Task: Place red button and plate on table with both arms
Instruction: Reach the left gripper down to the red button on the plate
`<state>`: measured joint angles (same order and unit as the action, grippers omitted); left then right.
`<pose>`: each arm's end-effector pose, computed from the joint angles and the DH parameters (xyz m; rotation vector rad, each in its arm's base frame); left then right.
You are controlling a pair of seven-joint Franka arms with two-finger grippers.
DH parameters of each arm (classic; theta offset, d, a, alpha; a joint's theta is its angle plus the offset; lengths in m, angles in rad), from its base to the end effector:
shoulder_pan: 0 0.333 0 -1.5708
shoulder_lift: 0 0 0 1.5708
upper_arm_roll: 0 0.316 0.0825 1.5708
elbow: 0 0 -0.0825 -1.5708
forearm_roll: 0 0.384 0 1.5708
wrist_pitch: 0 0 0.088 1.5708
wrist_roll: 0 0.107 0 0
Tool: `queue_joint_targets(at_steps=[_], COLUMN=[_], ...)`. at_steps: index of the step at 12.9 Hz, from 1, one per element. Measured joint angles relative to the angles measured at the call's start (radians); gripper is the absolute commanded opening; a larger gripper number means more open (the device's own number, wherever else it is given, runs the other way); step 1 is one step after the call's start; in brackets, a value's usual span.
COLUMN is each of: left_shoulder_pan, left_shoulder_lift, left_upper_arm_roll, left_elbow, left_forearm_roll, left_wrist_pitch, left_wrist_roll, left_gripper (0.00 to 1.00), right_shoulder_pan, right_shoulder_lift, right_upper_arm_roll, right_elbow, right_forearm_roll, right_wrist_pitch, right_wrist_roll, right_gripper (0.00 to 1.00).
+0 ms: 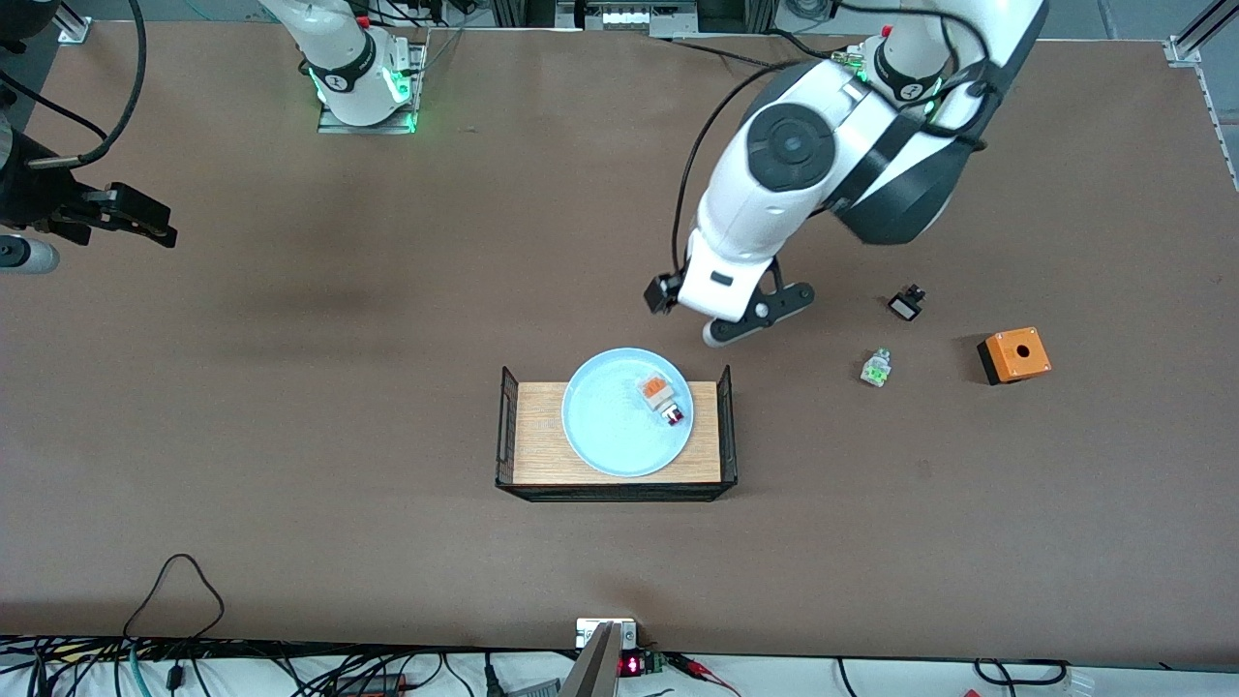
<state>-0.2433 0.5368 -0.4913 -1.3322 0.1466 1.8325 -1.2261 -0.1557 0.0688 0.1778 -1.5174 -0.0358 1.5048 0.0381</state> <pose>0.5745 -0.4063 0.4504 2.9612 0.7837 -0.1078 0.5680 0.0050 0.6060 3.1130 -0.0262 -0.1239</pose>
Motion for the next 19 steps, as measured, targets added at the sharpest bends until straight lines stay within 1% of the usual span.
queue_joint_targets(at_steps=[2,3,4,6,8,11,15,17,19], left_shoulder_pan=[-0.015,-0.014,-0.013,-0.008,-0.001,-0.009,-0.057,-0.071,-0.070], left_shoulder_lift=[0.072,0.097,0.112,0.115,0.115,0.118,0.112,0.104,0.098], left_upper_arm_roll=[0.001,0.007,0.023,0.073,0.096,0.097,0.095,0.099,0.125], left_elbow=[0.076,0.116,0.150,0.184,0.188,0.166,0.163,0.175,0.180], left_forearm_roll=[0.115,0.149,0.166,0.169,0.169,0.169,0.164,0.119,0.046], left_wrist_pitch=[0.007,0.007,0.007,0.002,-0.005,-0.016,-0.016,-0.015,-0.002], left_wrist_roll=[-0.093,-0.112,-0.122,-0.125,-0.129,-0.173,-0.246,-0.275,-0.279], left_gripper=[1.00,1.00,1.00,1.00,1.00,1.00,1.00,1.00,1.00], right_shoulder_pan=[-0.009,-0.012,-0.013,-0.014,-0.014,-0.014,-0.014,-0.012,-0.010], right_shoulder_lift=[0.007,0.011,0.015,0.024,0.040,0.048,0.048,0.048,0.048], right_upper_arm_roll=[-0.002,-0.004,-0.005,-0.005,-0.005,-0.005,-0.005,-0.002,0.003], right_elbow=[0.000,0.000,0.001,0.001,0.001,0.002,0.007,0.008,0.011], right_forearm_roll=[0.000,0.000,0.000,0.000,0.000,0.000,0.000,0.000,-0.001], right_wrist_pitch=[0.000,0.000,0.000,0.013,0.029,0.034,0.034,0.034,0.034], right_wrist_roll=[0.000,0.000,0.000,0.000,0.000,0.000,0.000,0.000,0.000], right_gripper=[1.00,1.00,1.00,1.00,1.00,1.00,1.00,1.00,1.00])
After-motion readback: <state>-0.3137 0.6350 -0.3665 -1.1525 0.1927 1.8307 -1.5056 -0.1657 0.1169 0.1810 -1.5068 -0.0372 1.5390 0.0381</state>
